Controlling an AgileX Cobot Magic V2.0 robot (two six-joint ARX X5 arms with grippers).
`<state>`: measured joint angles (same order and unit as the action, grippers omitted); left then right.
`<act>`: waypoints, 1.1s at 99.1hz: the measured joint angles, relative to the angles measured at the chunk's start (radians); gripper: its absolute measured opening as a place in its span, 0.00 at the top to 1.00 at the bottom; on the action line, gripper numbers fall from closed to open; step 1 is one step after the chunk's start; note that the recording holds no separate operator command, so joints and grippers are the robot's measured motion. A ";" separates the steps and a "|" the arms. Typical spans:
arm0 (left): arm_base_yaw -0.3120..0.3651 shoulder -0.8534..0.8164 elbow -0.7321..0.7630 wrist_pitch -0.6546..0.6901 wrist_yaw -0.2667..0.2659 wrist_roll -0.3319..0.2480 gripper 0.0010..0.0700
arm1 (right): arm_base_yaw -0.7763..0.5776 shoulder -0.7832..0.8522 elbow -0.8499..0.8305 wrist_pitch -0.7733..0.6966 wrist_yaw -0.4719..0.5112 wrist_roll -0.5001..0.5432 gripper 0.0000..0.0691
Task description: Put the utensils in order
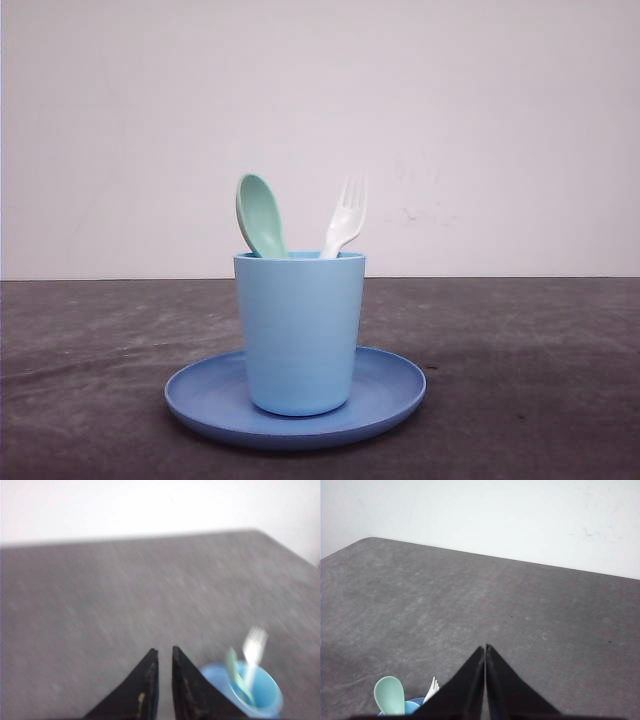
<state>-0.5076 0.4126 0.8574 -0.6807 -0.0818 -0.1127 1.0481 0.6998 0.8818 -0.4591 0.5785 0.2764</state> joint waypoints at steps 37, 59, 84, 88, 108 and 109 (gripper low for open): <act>0.253 -0.164 -0.414 0.392 0.000 0.124 0.98 | 0.000 0.000 0.000 0.000 0.000 0.000 0.99; 0.357 -0.251 -0.653 0.527 0.000 0.125 0.98 | 0.000 0.000 0.000 0.000 0.000 0.000 0.99; 0.418 -0.343 -0.767 0.536 0.000 0.129 0.98 | 0.000 0.000 0.000 0.000 0.000 0.000 0.99; 0.422 -0.356 -0.784 0.535 0.000 0.130 0.98 | 0.000 0.000 0.000 0.000 0.000 0.000 0.99; 0.429 -0.408 -0.825 0.524 0.000 0.132 0.98 | 0.000 0.000 0.000 0.000 0.000 0.000 0.99; 0.429 -0.409 -0.825 0.524 0.000 0.132 0.98 | 0.000 0.000 0.000 0.000 0.000 0.000 0.99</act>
<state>-0.0788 0.0032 0.0322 -0.1570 -0.0822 0.0193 1.0485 0.6998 0.8818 -0.4591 0.5785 0.2764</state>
